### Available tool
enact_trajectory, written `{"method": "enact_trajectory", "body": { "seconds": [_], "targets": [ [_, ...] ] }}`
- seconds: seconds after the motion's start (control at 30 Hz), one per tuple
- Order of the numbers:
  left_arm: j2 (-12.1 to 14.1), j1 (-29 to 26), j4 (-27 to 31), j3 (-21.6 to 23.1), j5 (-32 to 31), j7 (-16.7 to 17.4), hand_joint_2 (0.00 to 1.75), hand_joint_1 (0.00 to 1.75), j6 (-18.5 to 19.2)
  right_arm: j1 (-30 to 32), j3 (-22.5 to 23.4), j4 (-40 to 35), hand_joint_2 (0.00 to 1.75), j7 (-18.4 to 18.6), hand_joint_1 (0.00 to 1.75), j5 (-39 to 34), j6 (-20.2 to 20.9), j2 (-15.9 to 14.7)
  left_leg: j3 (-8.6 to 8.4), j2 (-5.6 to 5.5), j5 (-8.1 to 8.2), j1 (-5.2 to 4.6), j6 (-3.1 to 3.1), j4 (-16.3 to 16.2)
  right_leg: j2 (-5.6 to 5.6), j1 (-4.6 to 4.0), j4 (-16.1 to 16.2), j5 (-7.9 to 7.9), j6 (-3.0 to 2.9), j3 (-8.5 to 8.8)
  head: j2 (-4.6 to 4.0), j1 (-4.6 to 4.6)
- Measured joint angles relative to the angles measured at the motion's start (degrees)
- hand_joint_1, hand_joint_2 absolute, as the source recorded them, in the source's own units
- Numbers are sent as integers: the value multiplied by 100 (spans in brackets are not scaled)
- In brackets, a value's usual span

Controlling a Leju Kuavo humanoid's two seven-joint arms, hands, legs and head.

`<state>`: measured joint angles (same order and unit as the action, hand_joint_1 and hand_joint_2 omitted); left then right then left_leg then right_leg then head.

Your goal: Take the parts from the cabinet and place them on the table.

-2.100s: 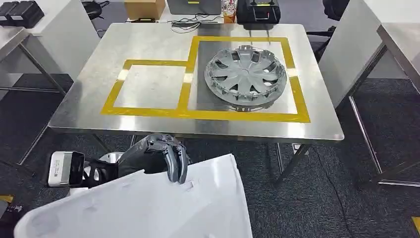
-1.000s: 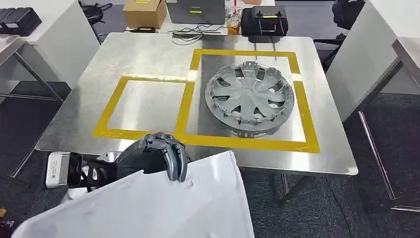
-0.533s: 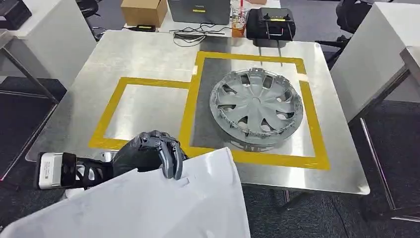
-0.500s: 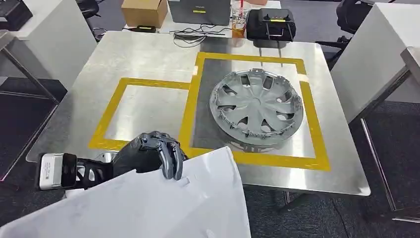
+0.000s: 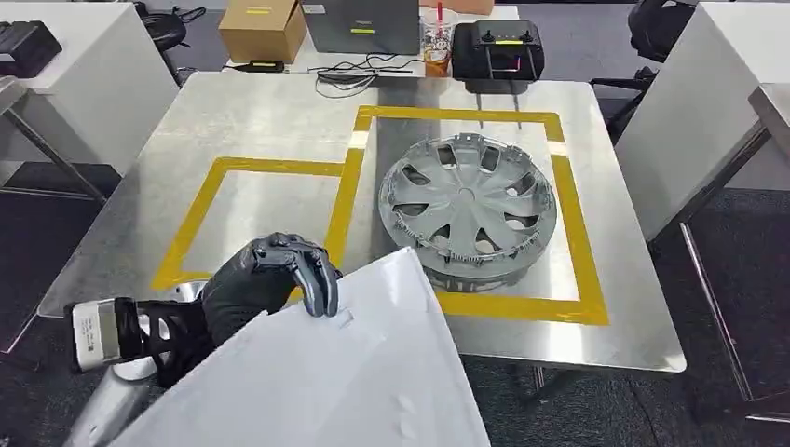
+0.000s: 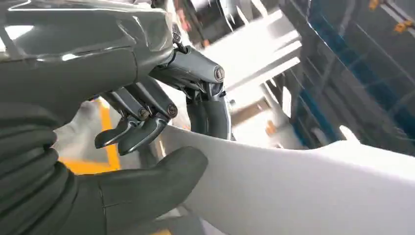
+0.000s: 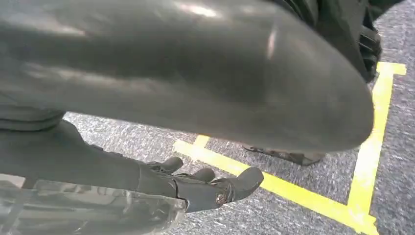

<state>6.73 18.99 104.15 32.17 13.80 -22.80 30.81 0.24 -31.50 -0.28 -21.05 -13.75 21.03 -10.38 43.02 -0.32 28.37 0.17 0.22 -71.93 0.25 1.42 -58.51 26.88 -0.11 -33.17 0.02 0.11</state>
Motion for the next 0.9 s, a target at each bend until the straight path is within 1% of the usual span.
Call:
{"method": "enact_trajectory", "body": {
  "seconds": [0.03,0.07,0.1,0.13,0.17,0.2,0.23,0.27,0.3,0.33,0.37,0.4,0.43,0.47,0.5,0.53,0.57,0.6,0.63,0.67,0.73,0.77,0.8,0.83,0.87,0.9],
  "targets": [
    [15,44,17,-44,-383,-28,175,175,-151,3,0,0,0,-11,0,33,4,0,-247,0,-231,-4,36,485,4,-9,1,8,10,20,0,-2],
    [39,123,26,-98,-901,-39,175,175,-328,1,-2,0,0,-17,0,63,4,2,-567,2,-459,-27,107,1071,4,-17,5,15,6,42,0,2],
    [77,209,22,-142,-1391,-50,175,175,-509,-3,-2,0,0,-24,0,87,4,9,-694,14,-389,-59,154,1314,2,-12,9,26,27,42,0,11],
    [112,298,-11,-159,-1880,-50,175,175,-706,-7,-2,0,0,-35,0,107,7,11,-705,26,-402,-75,164,1330,-1,-44,14,32,52,24,0,9],
    [151,373,-66,-161,-2231,-55,175,175,-865,-8,-2,0,0,-44,0,122,6,9,-700,24,-400,-96,170,1322,-7,-31,18,35,75,21,0,-11],
    [217,460,-178,-170,-2612,-70,175,175,-1051,-10,-2,0,0,-59,0,140,7,20,-703,20,-400,-105,177,1324,-16,-18,37,30,102,32,0,-2],
    [262,574,-331,-170,-2993,-72,175,175,-1218,-27,-4,0,0,-63,0,155,4,31,-734,14,-424,-108,208,1381,-26,-32,71,20,136,53,0,-9],
    [291,668,-453,-172,-3309,-46,175,175,-1355,-38,-4,0,0,-68,0,153,0,35,-831,20,-502,-24,244,1522,-28,-33,20,44,154,20,0,0],
    [321,783,-637,-166,-3617,-24,175,175,-1510,-37,-4,0,0,-68,0,151,-24,42,-880,20,-520,-50,270,1591,-24,-44,-146,118,150,-47,0,7],
    [339,874,-836,-153,-3952,35,175,175,-1668,-39,-4,0,0,-68,0,149,-37,44,-887,23,-525,-55,283,1589,-24,-40,-496,274,115,-235,0,13],
    [369,932,-1026,-133,-4324,100,175,175,-1819,-38,-2,0,0,-66,0,142,-39,48,-885,23,-523,-63,285,1588,-23,-38,-993,456,95,-499,0,15],
    [407,973,-1201,-109,-4658,169,175,175,-1932,-35,-2,0,0,-66,0,142,-37,50,-883,23,-516,-72,293,1586,-24,-37,-1432,592,96,-750,0,13],
    [450,998,-1405,-83,-4972,242,175,175,-2014,-34,-2,0,0,-66,0,142,-33,57,-879,22,-512,-76,293,1582,-24,-37,-1679,628,127,-906,0,18],
    [481,1000,-1571,-76,-5126,321,175,175,-2062,-25,-4,0,0,-66,0,142,-26,57,-883,21,-509,-77,292,1581,-25,-31,-1630,554,178,-919,0,11],
    [492,1005,-1706,-76,-5262,385,175,175,-2104,-8,-2,0,0,-66,0,133,-20,57,-885,12,-505,-74,287,1577,-26,-18,-1321,394,243,-796,0,15],
    [492,1008,-1817,-76,-5391,451,175,175,-2135,-4,-2,0,0,-66,0,129,-20,57,-888,2,-490,-66,266,1560,-26,0,-831,179,308,-570,0,20],
    [496,1011,-1924,-78,-5483,499,175,175,-2157,-4,-2,0,0,-68,0,124,-18,52,-885,-4,-466,-61,233,1517,-28,16,-254,-38,361,-293,0,15],
    [507,1024,-2028,-85,-5578,537,175,175,-2185,-4,-2,0,0,-68,0,124,-9,61,-855,-5,-432,-73,195,1462,-36,24,38,-109,327,-180,0,31],
    [516,1033,-2097,-92,-5717,606,175,175,-2211,-2,-2,0,0,-68,0,118,2,61,-829,-9,-395,-109,159,1417,-20,4,42,-139,240,-143,0,22],
    [520,1032,-2177,-104,-5873,690,175,175,-2246,-5,0,0,0,-68,0,105,17,66,-825,-7,-392,-109,148,1414,-20,-6,33,-143,181,-148,0,18],
    [518,1032,-2412,-142,-6242,918,175,175,-2316,-5,7,0,0,-61,0,76,50,79,-837,-3,-388,-87,125,1422,-17,-29,35,-148,113,-142,0,24],
    [520,1026,-2543,-166,-6397,974,175,175,-2358,-7,15,0,0,-57,0,53,63,98,-798,2,-350,-67,92,1385,-15,40,49,-157,82,-119,0,22],
    [520,1019,-2707,-210,-6569,1008,175,175,-2424,0,33,0,0,-55,0,37,68,94,-750,4,-243,-60,45,1236,-8,39,52,-149,52,-105,0,15],
    [525,1021,-2873,-262,-6670,1012,175,175,-2505,3,42,0,0,-55,0,37,70,96,-604,4,-64,-39,3,917,-7,36,52,-142,23,-99,0,-11],
    [525,1022,-3074,-312,-6780,1023,175,175,-2595,3,48,0,0,-52,0,37,79,101,-385,4,147,-17,-30,463,-6,33,51,-139,19,-99,0,-2],
    [520,1007,-3288,-356,-6866,1036,175,175,-2662,2,50,0,0,-52,0,37,85,103,-125,4,344,4,-55,-52,-6,30,50,-134,14,-99,0,-7]
  ]
}}
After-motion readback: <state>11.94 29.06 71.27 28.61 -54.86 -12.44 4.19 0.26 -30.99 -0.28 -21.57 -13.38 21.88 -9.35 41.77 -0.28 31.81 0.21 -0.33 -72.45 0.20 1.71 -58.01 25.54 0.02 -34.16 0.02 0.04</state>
